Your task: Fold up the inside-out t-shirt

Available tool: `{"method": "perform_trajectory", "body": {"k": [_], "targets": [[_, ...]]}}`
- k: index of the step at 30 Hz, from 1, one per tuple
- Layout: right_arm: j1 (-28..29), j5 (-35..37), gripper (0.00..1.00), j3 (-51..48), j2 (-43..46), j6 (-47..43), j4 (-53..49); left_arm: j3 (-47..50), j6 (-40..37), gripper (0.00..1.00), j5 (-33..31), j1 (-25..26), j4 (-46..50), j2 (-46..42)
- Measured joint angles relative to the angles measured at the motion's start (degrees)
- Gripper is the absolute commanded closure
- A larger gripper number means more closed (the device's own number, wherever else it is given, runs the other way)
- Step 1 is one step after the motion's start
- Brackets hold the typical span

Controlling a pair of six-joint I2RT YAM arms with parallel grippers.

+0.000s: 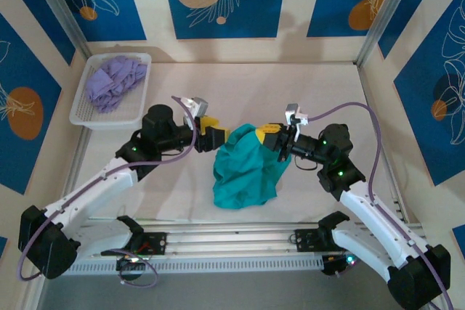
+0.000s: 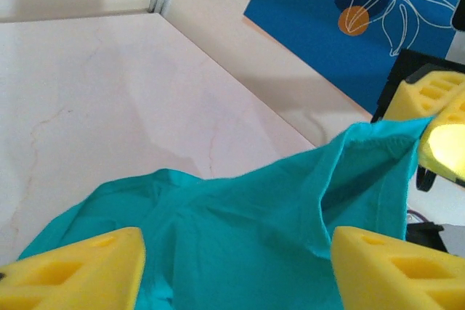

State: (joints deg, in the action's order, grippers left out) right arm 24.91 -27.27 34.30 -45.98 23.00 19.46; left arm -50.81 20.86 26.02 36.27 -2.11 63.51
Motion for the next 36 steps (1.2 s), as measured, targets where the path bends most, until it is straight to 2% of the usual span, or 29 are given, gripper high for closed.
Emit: {"method": "perform_trajectory", "body": {"k": [5, 10, 14, 19, 20, 21, 23, 24, 26, 28, 32, 36], "targets": [[0.0, -0.9, 1.0, 0.0, -0.59, -0.79, -0.59, -1.53, -1.81, 0.27, -0.11, 0.35, 2.27, 0.52], [0.02, -1.53, 1.0, 0.0, -1.51, -1.16, -0.76, -6.47, -4.66, 0.35, 0.66, 3.08, 5.27, 4.72], [0.07, -1.7, 1.0, 0.0, -1.51, -1.22, -0.85, -9.27, -7.37, 0.54, 0.92, 4.96, 7.78, 7.78], [0.28, -1.73, 1.0, -0.09, -1.49, -1.88, -1.18, -10.23, -7.69, 0.92, 0.35, 5.27, 8.96, 10.45], [0.28, -1.75, 0.98, -0.22, -1.49, -2.21, -1.38, -10.56, -7.58, 0.95, 0.24, 5.27, 8.79, 11.04], [0.28, -1.73, 0.91, -0.37, -1.44, -2.6, -1.88, -10.82, -6.93, 0.99, 0.24, 5.27, 8.26, 11.63], [0.28, -1.4, 0.69, -0.72, -1.09, -3.48, -3.69, -11.54, -5.38, 1.0, 0.26, 5.4, 6.25, 13.18], [0.31, -0.9, 0.64, -0.83, -0.74, -3.65, -4.98, -11.93, -4.61, 1.0, 0.22, 5.57, 5.38, 13.92], [0.37, 2.67, 0.57, -0.55, 0.85, -4.66, -9.44, -13.09, -3.06, 1.0, -0.42, 6.67, 3.23, 15.93], [0.33, 7.58, 0.54, 1.01, 2.62, -5.22, -15.45, -14.16, -1.64, 1.0, -1.2, 8.72, 1.2, 18.16], [-1.05, 21.53, 0.5, 9.03, 5.07, -4.98, -28.2, -16.92, 1.33, 1.0, -3.02, 13.94, -2.1, 24.04], [-3.32, 33.7, 0.48, 14.1, 7.8, -4.57, -34.71, -20.74, 3.74, 1.0, -4.87, 18.03, -3.91, 31.47]]}}
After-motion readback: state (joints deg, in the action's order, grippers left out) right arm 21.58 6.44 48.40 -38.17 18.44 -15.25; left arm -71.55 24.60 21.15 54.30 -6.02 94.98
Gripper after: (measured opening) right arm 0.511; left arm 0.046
